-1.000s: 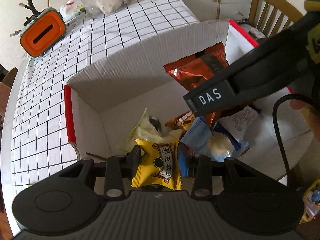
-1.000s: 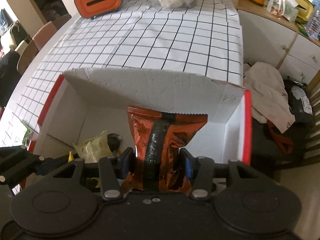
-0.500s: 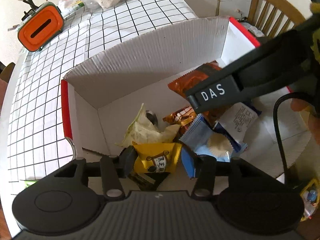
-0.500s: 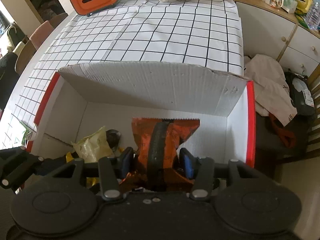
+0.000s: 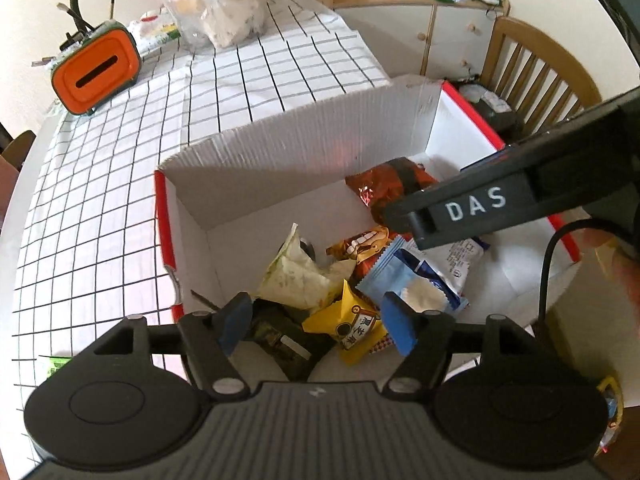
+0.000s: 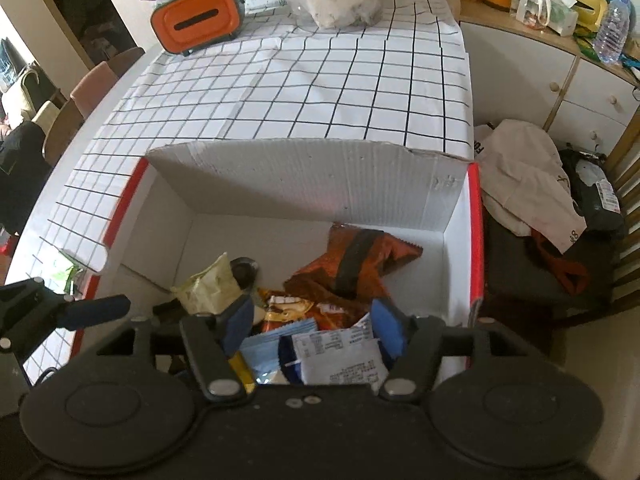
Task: Organize snacks
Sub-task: 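Open both tools to drop the chip bag and cookie packet into the box, then move both tools back to the remaining snacks on the table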
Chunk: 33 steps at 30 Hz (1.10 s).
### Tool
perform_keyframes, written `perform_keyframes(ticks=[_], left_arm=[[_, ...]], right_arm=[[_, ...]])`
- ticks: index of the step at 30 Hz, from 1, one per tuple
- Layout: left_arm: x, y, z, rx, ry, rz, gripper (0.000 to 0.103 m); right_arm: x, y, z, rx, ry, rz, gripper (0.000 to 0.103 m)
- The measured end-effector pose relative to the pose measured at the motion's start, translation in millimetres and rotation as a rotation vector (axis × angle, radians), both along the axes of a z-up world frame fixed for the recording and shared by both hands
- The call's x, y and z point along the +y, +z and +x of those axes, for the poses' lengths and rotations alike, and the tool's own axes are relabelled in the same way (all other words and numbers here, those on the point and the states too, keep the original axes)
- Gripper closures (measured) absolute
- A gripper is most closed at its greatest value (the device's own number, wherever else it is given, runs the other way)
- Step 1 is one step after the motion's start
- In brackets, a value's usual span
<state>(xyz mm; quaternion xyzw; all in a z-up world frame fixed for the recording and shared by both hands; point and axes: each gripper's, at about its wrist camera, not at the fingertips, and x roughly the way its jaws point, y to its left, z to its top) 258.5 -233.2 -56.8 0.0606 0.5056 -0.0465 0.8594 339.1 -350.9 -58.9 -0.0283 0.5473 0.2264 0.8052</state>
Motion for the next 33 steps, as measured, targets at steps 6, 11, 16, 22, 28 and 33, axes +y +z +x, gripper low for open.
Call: perform_keyframes(ticks=[6,11,16,22,28,33], left_arm=[[9.5,18.0,-21.1,-0.078,-0.014,-0.026,0.029],[24.2,33.6,-40.4,-0.141,-0.015,-0.054,0.026],[40.2,45.3,-55.5,-0.204,-0.001,-0.082,0.025],[69.2,56.7,-81.0,-0.279,0.011,-0.132,0.019],[102.5,60.2,-104.1,-0.318,-0.003,-0.163,0.018],[139.2,55.8,-120.8,-0.323,-0.003,-0.149,0.017]], right_arm=[[-2.8,18.9,-15.4,-0.034,-0.009,0.027,0.027],[-2.0,34.5,-30.8,-0.060,-0.018,0.058,0.021],[4.3,49.2,-45.9,-0.091,-0.017,0.078,0.016],[17.8,66.2,-69.5,-0.148,0.001,0.105,0.008],[42.5,76.4,-96.0,-0.218,0.036,0.139,0.002],[72.6,74.1,-116.8,-0.258,0.085,0.172,0.000]])
